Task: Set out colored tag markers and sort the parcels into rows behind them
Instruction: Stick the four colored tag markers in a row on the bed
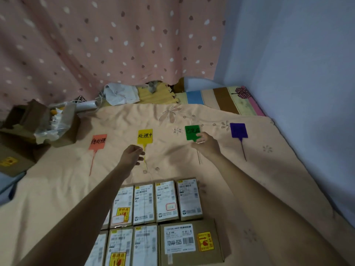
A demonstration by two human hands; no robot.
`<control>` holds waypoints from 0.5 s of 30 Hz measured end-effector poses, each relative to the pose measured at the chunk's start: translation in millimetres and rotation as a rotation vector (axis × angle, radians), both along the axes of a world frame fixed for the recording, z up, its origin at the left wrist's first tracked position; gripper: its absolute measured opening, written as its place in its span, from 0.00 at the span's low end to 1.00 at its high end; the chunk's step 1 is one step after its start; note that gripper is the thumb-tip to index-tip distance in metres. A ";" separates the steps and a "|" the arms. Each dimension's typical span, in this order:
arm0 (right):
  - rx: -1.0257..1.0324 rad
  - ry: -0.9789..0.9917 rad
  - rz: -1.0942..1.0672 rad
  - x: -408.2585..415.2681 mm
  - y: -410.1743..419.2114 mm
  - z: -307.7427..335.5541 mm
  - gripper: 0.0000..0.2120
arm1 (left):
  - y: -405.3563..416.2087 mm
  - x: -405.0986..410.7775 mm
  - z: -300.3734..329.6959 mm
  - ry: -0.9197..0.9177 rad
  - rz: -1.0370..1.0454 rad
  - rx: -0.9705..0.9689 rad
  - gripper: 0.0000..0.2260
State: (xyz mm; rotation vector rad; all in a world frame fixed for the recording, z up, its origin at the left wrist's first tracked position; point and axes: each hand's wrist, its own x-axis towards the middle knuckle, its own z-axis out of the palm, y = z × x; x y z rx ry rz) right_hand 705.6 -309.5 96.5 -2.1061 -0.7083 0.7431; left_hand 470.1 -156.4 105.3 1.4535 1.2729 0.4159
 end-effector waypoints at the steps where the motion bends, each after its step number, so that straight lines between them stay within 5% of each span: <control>1: 0.005 -0.008 0.007 -21.7 6.0 3.7 0.27 | 4.6 -18.3 1.5 -0.006 -0.007 0.009 0.04; 15: -0.036 -0.067 0.020 -275.5 61.8 31.0 0.20 | 68.9 -257.5 23.9 -0.065 -0.024 -0.007 0.04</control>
